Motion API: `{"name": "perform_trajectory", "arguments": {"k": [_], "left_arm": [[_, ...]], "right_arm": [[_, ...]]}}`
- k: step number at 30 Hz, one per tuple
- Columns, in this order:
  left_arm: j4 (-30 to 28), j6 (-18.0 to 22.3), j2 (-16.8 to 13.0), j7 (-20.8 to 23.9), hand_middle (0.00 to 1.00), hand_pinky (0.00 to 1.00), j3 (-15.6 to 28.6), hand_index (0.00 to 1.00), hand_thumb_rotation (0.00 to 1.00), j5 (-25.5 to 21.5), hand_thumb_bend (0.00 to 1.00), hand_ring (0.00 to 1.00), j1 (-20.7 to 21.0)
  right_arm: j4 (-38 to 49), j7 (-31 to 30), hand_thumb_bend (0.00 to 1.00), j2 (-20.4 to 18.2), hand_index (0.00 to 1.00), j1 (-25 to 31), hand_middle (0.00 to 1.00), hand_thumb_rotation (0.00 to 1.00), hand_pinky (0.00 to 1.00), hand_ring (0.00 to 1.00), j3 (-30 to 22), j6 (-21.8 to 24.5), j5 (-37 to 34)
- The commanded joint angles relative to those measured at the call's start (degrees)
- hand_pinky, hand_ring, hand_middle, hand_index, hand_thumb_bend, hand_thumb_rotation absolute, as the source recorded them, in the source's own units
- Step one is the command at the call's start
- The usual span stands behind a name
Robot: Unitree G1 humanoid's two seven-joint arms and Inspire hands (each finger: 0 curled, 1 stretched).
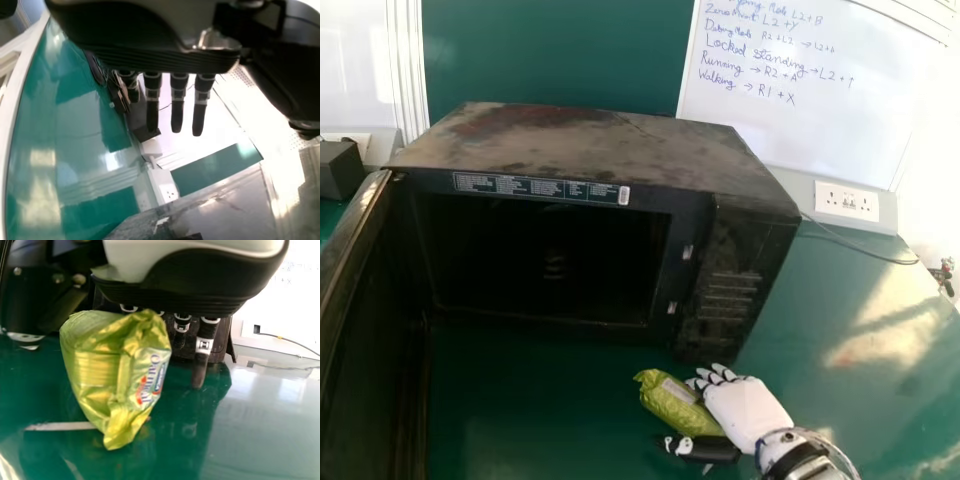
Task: Put biscuit inside oven
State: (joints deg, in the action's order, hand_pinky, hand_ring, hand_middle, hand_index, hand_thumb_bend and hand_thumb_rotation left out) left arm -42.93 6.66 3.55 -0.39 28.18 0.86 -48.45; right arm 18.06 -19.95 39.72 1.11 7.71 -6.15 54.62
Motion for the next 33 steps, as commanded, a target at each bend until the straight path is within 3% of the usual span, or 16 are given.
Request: {"name": "perform_trajectory", "arguments": {"k": [1, 5, 9, 17, 20, 23, 28, 31, 33], "left_arm": [[-2.24, -2.28, 1.69, 0.89, 0.87, 0.69, -0.72, 0.81, 0.67, 1.21, 0.82, 0.83, -1.02], [-4.29, -5.63, 2.36, 2.73, 0.88, 0.70, -1.19, 0.81, 0.67, 5.96, 0.81, 0.84, -1.33], [-5.33, -7.28, 2.65, 3.83, 0.88, 0.71, -1.52, 0.81, 0.65, 8.76, 0.80, 0.84, -1.40], [-6.31, -7.95, 3.42, 4.49, 0.88, 0.73, -2.17, 0.81, 0.62, 8.27, 0.81, 0.84, -2.65], [-6.58, -7.96, 3.74, 4.55, 0.88, 0.72, -2.30, 0.81, 0.61, 7.42, 0.81, 0.84, -3.29], [-5.78, -6.24, 3.04, 4.50, 0.88, 0.72, -2.18, 0.81, 0.60, 8.03, 0.82, 0.84, -3.96], [-4.89, -4.37, 1.89, 3.80, 0.89, 0.71, -1.92, 0.81, 0.63, 8.56, 0.79, 0.86, -5.00], [-5.71, -6.09, 2.60, 4.03, 0.89, 0.73, -2.15, 0.81, 0.62, 8.14, 0.75, 0.87, -5.09], [-6.26, -6.98, 2.88, 4.54, 0.89, 0.73, -2.21, 0.81, 0.60, 9.10, 0.72, 0.87, -5.04]], "right_arm": [[-0.88, 1.76, 1.00, -0.66, 0.85, 0.86, 0.98, 0.24, 0.56, 0.89, 0.69, -0.67, -0.17], [-1.97, 3.73, 0.98, -0.78, 0.79, 1.41, 0.92, 0.13, 0.50, 0.80, 0.98, -1.42, -0.63], [-2.83, 5.74, 0.97, -0.78, 0.75, 1.95, 0.88, 0.11, 0.54, 0.74, 1.06, -1.78, -0.43], [-4.45, 7.52, 0.97, 0.04, 0.78, 2.38, 0.88, 0.11, 0.55, 0.77, 0.79, -2.54, -0.64], [-5.73, 8.60, 0.97, 0.19, 0.79, 2.39, 0.91, 0.10, 0.49, 0.81, 0.90, -3.01, -0.73], [-7.60, 10.37, 0.96, 0.15, 0.81, 2.09, 0.92, 0.10, 0.55, 0.86, 1.19, -3.62, -0.60], [-9.91, 10.78, 0.95, 0.97, 0.80, 0.99, 0.95, 0.09, 0.75, 0.94, 1.67, -4.07, -0.11], [-10.47, 11.19, 0.98, 1.36, 0.75, 0.68, 0.96, 0.04, 0.67, 0.96, 2.09, -4.04, 0.63], [-10.57, 12.15, 0.97, 1.48, 0.72, 0.79, 0.93, 0.01, 0.53, 0.88, 2.39, -4.05, 1.43]]}}
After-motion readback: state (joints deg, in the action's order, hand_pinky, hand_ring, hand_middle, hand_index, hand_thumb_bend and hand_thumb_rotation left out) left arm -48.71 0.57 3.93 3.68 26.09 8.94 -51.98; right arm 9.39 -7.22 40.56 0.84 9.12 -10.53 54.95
